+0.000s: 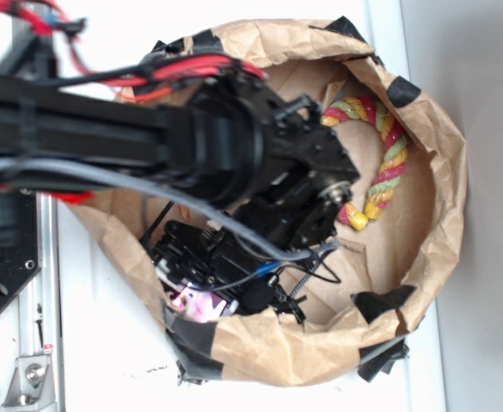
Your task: Grab the pink bunny.
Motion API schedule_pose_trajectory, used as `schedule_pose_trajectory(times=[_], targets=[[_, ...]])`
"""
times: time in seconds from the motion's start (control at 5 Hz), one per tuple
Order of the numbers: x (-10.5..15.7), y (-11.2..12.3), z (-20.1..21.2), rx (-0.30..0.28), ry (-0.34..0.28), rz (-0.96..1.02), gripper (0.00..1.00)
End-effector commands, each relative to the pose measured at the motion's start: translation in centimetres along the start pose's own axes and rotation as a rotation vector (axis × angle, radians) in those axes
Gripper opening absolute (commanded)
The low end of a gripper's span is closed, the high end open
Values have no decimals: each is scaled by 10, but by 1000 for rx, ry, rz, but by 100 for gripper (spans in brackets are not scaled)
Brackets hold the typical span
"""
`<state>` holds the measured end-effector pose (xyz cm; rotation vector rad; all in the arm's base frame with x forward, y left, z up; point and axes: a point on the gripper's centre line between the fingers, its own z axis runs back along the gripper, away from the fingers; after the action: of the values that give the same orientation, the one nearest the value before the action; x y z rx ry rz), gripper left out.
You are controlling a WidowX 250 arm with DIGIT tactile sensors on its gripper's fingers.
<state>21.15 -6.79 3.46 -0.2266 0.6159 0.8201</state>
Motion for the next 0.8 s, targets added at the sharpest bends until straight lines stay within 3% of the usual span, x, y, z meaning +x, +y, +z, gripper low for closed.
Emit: schedule_pose_trajectory(times=[0.0, 0.2, 0.4, 0.6], targets=[[24, -15, 59, -147, -409, -425, 0], [22, -22, 90, -162, -610, -557, 0], [21, -18, 112, -103, -644, -397, 0], [22, -7, 109, -78, -538, -256, 100]])
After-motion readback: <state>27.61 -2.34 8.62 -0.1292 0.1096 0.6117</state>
